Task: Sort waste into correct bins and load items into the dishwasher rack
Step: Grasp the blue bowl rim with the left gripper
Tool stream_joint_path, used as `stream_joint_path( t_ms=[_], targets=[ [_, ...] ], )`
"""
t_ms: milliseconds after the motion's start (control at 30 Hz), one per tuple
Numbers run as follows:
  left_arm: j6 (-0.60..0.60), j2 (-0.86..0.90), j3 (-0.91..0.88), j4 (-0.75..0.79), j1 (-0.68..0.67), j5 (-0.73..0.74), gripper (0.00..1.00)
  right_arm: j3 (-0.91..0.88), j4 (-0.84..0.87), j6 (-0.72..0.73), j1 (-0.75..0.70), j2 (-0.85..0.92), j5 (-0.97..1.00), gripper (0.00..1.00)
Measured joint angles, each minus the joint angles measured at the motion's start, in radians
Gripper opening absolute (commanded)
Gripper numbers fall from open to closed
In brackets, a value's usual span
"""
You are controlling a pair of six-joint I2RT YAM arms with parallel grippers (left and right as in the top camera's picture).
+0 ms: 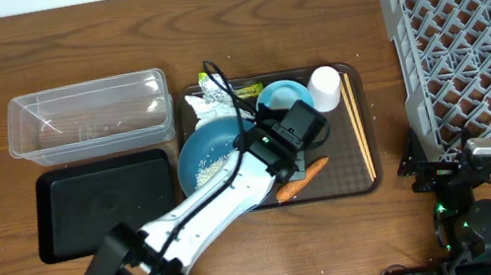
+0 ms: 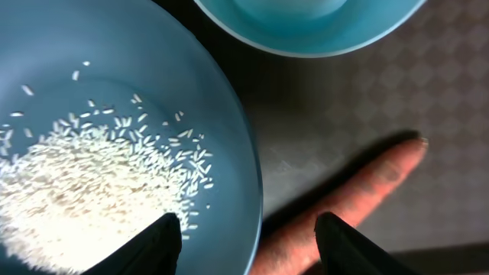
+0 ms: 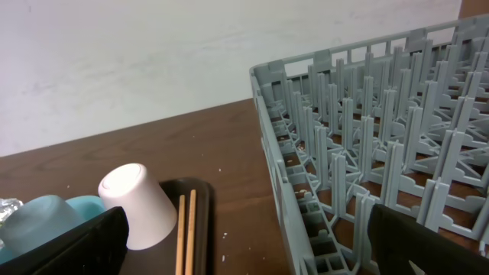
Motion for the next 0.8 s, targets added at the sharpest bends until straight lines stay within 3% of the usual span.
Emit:
stream_joint_path(
  t_ms=[333,633,800],
  targets=[
    [0.0,0.071,-0.005,0.019,0.0,-0.01,0.59,0.0,0.0,0.0,0.0,0.0,0.0,0.99],
    [0.0,0.118,-0.005,0.023,0.0,-0.014,0.47,0.0,0.0,0.0,0.0,0.0,0.0,0.99],
    [0.001,0.126,-0.005,0.023,0.0,-0.014,0.45,0.0,0.0,0.0,0.0,0.0,0.0,0.99]
  ],
)
